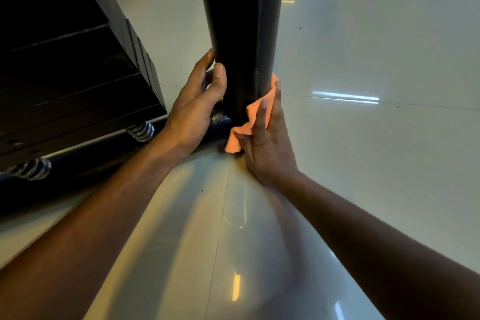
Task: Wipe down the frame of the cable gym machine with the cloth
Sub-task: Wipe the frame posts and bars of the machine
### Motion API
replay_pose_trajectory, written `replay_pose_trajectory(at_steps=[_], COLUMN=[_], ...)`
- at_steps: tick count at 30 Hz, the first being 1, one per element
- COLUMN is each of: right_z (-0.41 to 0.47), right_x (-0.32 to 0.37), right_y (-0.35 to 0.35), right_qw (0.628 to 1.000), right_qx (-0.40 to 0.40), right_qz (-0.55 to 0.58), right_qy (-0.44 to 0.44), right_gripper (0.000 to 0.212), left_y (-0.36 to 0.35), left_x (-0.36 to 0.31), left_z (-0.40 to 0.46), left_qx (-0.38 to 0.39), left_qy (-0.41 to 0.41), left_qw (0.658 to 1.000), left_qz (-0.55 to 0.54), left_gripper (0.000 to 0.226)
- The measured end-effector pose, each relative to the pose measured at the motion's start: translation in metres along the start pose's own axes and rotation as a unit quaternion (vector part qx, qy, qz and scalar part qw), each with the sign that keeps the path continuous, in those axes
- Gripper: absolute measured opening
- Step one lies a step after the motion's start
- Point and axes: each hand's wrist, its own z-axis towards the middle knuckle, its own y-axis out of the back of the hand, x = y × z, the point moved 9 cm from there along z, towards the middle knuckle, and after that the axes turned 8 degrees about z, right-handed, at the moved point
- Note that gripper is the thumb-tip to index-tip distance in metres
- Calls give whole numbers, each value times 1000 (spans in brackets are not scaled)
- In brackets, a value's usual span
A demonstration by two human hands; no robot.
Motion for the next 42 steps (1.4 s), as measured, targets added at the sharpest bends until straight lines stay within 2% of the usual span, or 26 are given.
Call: replay_pose_trajectory(at_steps=[2,4,6,8,10,11,13,15,16,18,21,23,25,30,34,36,39,42], right_z=[-4,-7,-5,0,1,1,2,-3,-4,-5,0,1,-1,-20,-11,-2,3,-21], right_x=[-14,-11,-4,7,14,12,1,-15,-18,-15,-2,9,11,-5,31,45,38,20], right_y=[1,3,0,-8,-10,-8,-1,4,6,10,8,5,7,36,52,40,8,-14], right_qw=[998,1000,988,947,932,943,976,984,982,979,957,942,944,973,988,994,996,997], right_qx=[36,23,-46,-122,-152,-130,-37,63,87,58,-69,-122,-111,-23,-27,-43,-48,-23], right_qz=[-40,-16,95,178,184,170,126,81,75,102,168,180,167,84,75,45,-11,-45], right_qy=[23,5,-111,-238,-274,-253,-175,-149,-152,-169,-225,-254,-261,-213,-134,-85,-70,-55], right_gripper=[104,99,89,83,83,87,95,102,102,94,73,67,68,67,73,77,93,96], left_y=[-1,-2,-2,-1,-2,-3,-2,-2,-2,-3,-3,-4,-4,-3,-2,-1,1,4], left_x=[1,3,4,6,5,5,5,6,6,5,5,6,5,3,-4,-10,-11,-6], left_z=[1,2,2,2,1,1,1,2,2,1,1,1,1,-3,-7,-8,-6,-4], left_qx=[6,12,9,7,6,7,8,8,8,6,-1,-4,-10,-12,10,29,46,33], left_qy=[-4,-3,-8,-9,-11,-13,-17,-16,-14,-9,-10,-13,-5,15,42,37,16,19], left_qw=[1000,1000,1000,1000,1000,1000,1000,1000,1000,1000,1000,1000,1000,1000,998,998,999,999], left_qz=[-3,-9,-16,-15,-13,-16,-20,-10,-6,-5,-19,-21,-24,-20,-33,-30,4,21], left_gripper=[50,49,48,48,49,50,52,50,50,49,51,52,50,50,46,49,61,61])
